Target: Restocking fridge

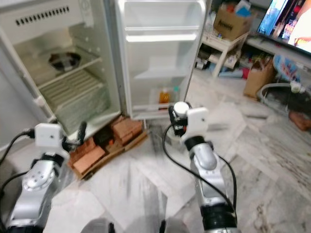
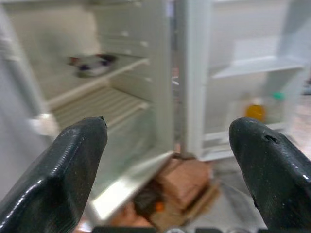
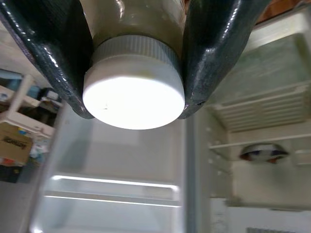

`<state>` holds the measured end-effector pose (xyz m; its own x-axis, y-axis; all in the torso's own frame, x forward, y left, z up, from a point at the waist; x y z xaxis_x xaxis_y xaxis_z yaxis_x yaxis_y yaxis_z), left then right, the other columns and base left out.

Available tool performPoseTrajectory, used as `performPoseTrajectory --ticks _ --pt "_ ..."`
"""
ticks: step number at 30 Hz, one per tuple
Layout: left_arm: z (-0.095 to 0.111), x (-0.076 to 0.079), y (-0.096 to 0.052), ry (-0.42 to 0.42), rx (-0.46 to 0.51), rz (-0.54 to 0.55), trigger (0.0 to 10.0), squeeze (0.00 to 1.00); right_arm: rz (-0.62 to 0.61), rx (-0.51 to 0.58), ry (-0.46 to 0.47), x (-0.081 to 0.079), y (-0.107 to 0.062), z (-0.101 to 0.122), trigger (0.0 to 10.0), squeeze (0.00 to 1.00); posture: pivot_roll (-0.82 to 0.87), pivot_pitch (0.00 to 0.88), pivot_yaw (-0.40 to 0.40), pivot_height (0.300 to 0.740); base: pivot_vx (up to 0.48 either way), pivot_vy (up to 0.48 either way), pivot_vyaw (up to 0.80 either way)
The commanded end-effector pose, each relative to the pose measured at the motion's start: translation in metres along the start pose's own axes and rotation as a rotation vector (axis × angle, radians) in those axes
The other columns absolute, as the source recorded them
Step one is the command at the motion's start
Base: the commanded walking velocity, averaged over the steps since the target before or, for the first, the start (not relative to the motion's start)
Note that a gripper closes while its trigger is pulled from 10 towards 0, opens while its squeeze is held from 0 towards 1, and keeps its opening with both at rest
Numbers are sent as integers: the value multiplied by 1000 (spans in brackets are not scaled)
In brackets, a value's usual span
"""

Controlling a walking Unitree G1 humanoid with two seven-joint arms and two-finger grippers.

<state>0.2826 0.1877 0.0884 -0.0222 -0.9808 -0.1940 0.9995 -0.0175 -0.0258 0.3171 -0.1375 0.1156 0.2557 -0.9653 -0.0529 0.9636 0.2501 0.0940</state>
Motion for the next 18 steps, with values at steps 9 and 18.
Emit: performPoseTrajectory --ticks 9,18 --pt "9 15 0 -29 45 -88 10000 0 -56 60 -12 13 11 15 10000 0 -11 41 -42 740 0 0 0" --pt "11 20 0 -43 62 -126 10000 0 -58 72 -26 13 13 18 10000 0 -16 42 -37 740 348 0 0"
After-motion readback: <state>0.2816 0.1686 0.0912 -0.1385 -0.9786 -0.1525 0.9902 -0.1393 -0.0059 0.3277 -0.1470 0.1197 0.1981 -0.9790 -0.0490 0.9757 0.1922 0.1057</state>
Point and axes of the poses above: a point about 5 cm out from each wrist's last joint towards the gripper, its own y axis pointing out of the wrist towards the gripper, its own z axis along the axis of the wrist's last joint, x = y × z, the point moved 3 cm from there along y, pointing out of the wrist towards the gripper, and after that the axes turned 5 degrees about y, right-handed, at the moved point
